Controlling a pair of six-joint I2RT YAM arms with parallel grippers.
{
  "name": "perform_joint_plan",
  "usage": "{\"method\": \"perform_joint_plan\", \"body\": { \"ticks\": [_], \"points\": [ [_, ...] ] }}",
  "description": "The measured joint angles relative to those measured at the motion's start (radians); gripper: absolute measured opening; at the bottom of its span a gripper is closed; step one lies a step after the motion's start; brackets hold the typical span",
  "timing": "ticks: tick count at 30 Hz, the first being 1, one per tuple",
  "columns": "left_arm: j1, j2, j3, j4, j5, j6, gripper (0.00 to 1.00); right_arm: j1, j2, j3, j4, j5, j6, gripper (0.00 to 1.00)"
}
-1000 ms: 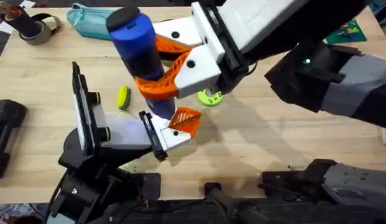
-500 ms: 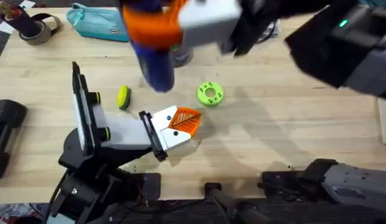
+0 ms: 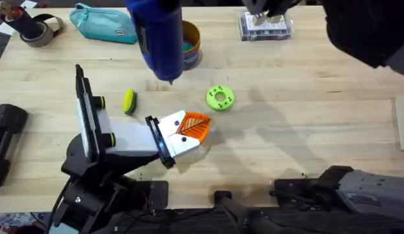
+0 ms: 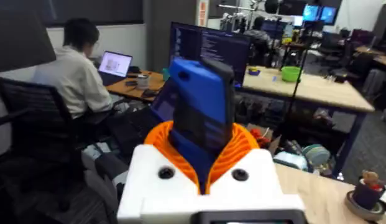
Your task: Pick up the gripper from the table and insert it into the empty holder that is missing its gripper. Then pick up a screw, insert it into the mounting hole, and use the screwdriver to tighten it. Finally, clean up the table by picking up the vegetable and placing it into the bucket.
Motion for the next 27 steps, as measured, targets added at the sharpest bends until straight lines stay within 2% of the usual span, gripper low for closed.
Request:
{"method": "perform_joint_plan", "body": {
  "ticks": [27],
  "points": [
    [0.0,0.0,0.0,0.0,0.0,0.0,0.013,0.001,0.008,0.0,-0.006,-0.025,0.013,0.031]
  ]
}}
